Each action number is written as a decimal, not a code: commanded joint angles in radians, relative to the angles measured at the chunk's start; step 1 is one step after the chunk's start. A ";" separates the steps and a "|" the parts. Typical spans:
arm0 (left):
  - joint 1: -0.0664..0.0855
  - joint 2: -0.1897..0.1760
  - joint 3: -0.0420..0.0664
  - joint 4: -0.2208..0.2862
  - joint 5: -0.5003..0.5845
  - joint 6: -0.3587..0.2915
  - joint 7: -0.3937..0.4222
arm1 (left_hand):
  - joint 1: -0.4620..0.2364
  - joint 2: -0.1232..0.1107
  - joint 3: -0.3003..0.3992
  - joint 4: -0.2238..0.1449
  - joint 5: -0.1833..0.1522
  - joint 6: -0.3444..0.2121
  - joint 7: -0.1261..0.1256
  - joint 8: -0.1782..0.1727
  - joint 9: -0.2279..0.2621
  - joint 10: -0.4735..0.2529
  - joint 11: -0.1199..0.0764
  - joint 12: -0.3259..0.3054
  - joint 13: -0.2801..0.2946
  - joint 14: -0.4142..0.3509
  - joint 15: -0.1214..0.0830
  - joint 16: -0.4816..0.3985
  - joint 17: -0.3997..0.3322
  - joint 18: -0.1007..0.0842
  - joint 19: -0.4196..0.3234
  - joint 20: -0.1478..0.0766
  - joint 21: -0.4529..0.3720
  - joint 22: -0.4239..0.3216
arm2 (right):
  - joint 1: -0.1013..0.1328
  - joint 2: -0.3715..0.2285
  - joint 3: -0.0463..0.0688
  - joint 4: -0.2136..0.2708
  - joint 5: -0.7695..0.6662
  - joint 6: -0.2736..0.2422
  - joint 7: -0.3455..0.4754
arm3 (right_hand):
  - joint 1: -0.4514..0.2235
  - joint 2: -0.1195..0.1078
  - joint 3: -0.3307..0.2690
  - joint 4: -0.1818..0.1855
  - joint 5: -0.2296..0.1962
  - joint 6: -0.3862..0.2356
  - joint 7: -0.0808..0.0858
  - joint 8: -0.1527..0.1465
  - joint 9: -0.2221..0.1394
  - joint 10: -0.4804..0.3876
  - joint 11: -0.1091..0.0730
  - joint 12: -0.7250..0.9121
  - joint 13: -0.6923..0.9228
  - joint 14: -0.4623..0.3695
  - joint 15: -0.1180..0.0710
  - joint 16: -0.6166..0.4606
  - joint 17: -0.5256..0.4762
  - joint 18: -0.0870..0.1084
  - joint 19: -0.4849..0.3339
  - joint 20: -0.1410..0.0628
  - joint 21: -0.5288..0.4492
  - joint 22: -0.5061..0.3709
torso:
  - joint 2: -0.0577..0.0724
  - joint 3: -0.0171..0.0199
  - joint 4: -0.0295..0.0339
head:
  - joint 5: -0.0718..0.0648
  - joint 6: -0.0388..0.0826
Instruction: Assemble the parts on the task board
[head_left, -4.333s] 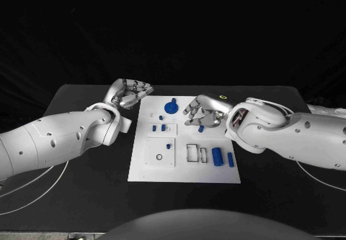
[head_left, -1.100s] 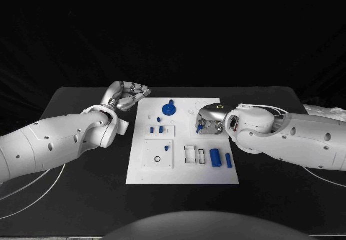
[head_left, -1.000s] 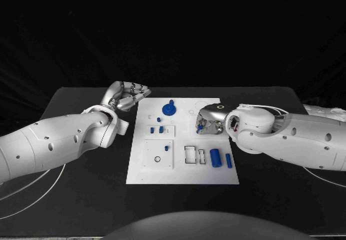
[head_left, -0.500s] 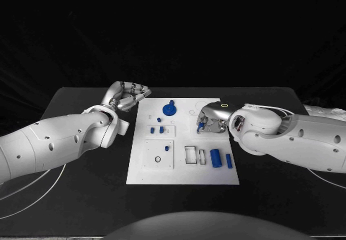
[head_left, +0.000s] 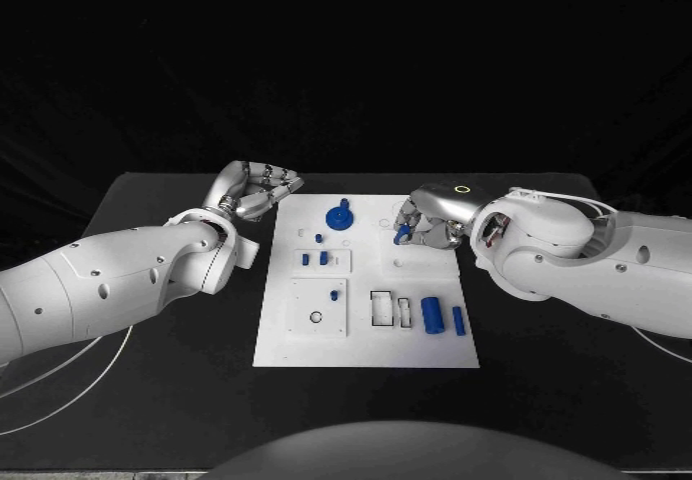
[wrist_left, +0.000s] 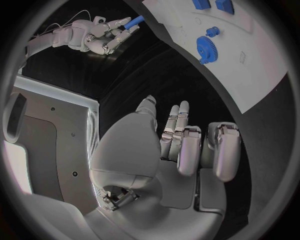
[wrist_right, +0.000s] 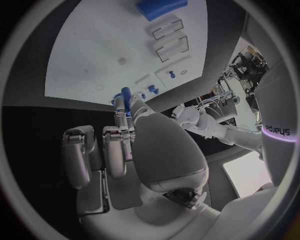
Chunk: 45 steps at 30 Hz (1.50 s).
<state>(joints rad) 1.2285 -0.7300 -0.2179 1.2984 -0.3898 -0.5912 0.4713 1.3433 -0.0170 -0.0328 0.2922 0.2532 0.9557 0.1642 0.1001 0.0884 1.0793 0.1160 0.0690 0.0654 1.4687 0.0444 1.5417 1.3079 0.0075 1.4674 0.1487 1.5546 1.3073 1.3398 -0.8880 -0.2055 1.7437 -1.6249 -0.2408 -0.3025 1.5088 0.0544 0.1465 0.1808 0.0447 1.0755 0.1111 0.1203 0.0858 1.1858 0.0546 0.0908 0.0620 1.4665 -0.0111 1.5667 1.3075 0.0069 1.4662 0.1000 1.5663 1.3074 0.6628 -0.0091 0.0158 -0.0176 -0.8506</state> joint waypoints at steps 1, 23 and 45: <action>0.000 0.005 0.001 -0.001 -0.006 0.014 0.004 | -0.002 0.009 -0.008 0.000 0.005 0.005 -0.001 -0.007 0.000 0.000 -0.006 -0.001 0.000 0.083 -0.004 -0.005 0.210 -0.001 0.085 -0.004 -0.007 0.255 | 0.004 0.008 0.001 0.014 0.038 -0.008 0.015 | 0.000 -0.004 0.002 0.000 0.002 0.019 -0.012 0.009 0.011 0.006 0.001 -0.007 -0.001 0.104 -0.007 0.004 0.263 -0.007 0.105 -0.005 0.004 0.263 | -0.002 0.0001 -0.0004 | -0.002 -0.005; -0.001 0.028 0.000 -0.033 -0.008 0.023 0.006 | -0.001 0.010 -0.010 -0.001 0.005 0.005 -0.001 -0.008 0.000 -0.001 -0.006 -0.002 -0.001 0.082 -0.005 -0.007 0.207 0.000 0.081 -0.004 -0.012 0.253 | -0.028 0.208 0.001 -0.013 0.021 0.044 0.101 | 0.015 -0.002 0.012 -0.004 0.003 0.020 -0.008 0.005 0.010 0.012 0.005 -0.016 -0.001 0.104 -0.003 0.004 0.263 -0.007 0.105 -0.004 0.004 0.263 | -0.002 -0.0013 0.0036 | 0.024 -0.006; -0.001 0.036 0.000 -0.038 -0.037 0.032 0.008 | 0.000 0.011 -0.011 -0.001 0.006 0.004 -0.001 -0.008 -0.001 -0.002 -0.006 -0.002 -0.001 0.082 -0.005 -0.006 0.208 0.000 0.082 -0.004 -0.011 0.254 | -0.083 0.319 0.001 -0.069 -0.038 0.139 0.114 | 0.018 -0.002 0.017 -0.003 0.003 0.015 -0.006 0.000 0.009 0.006 0.007 -0.026 -0.002 0.104 -0.001 0.004 0.263 -0.007 0.105 -0.002 0.004 0.263 | -0.001 -0.0003 0.0011 | 0.062 -0.022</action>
<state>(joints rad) 1.2278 -0.6969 -0.2184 1.2593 -0.4168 -0.5760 0.4708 1.3433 -0.0171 -0.0383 0.2920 0.2532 0.9556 0.1641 0.0960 0.0884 1.0793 0.1160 0.0690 0.0655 1.4687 0.0444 1.5417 1.3075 0.0075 1.4674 0.1486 1.5488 1.3081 1.2591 -0.5712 -0.2045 1.6763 -1.6205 -0.1496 -0.1989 1.5194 0.0547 0.1561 0.1766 0.0418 1.0789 0.1143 0.1189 0.0857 1.1892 0.0582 0.0692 0.0612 1.4665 -0.0110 1.5667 1.3081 0.0069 1.4662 0.1002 1.5663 1.3078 0.6616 -0.0103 0.0167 0.0444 -0.8724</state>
